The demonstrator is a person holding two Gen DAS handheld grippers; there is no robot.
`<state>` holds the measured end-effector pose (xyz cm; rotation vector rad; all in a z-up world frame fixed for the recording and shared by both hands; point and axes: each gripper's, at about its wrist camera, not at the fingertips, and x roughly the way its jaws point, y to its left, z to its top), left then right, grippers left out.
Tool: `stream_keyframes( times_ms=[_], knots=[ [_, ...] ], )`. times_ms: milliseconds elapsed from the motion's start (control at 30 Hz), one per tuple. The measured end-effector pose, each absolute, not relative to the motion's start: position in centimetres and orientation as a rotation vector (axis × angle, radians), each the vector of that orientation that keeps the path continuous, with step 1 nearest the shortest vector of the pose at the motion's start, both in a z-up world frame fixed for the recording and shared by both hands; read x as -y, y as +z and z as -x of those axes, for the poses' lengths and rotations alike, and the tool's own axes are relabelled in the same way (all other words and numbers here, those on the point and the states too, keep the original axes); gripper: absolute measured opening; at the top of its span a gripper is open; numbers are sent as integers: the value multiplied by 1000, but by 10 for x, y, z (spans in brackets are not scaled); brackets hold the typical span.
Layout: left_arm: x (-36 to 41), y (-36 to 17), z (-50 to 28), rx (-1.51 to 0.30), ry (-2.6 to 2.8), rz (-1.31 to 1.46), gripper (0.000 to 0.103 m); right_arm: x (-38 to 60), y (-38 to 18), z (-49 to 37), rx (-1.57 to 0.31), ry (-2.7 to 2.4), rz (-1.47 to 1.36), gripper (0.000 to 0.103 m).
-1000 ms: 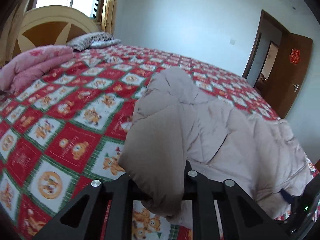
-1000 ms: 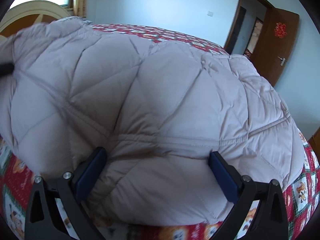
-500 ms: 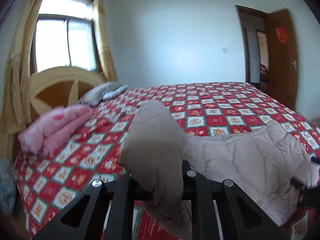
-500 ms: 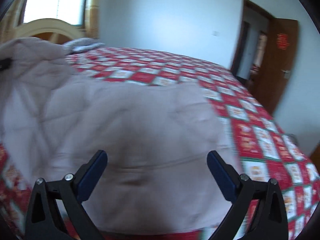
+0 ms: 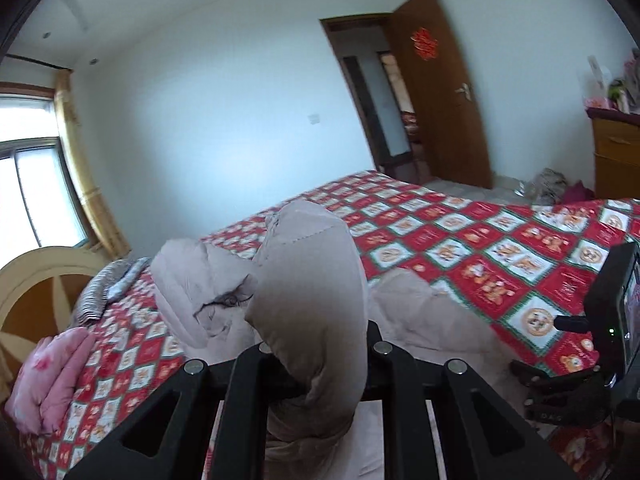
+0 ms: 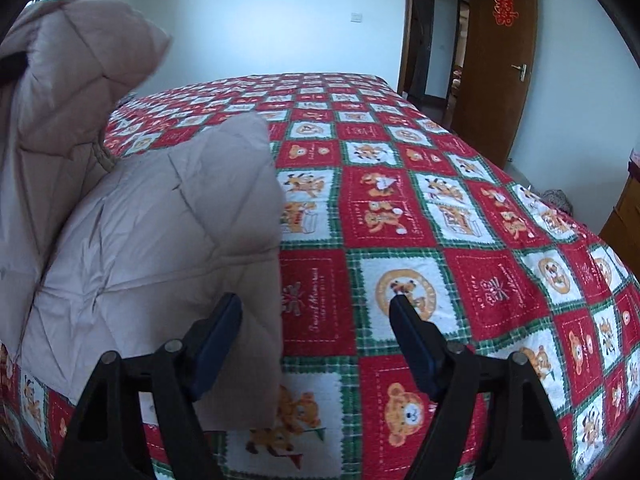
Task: Fold large clothes
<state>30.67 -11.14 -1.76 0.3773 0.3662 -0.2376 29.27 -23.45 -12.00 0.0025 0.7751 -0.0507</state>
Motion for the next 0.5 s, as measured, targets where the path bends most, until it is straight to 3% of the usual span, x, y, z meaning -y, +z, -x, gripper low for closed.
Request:
stream_keyframes(
  times_ms=[500],
  knots=[
    [205, -110, -324, -507, -359, -465, 14, 294, -137, -296, -807, -135, -54, 79]
  ],
)
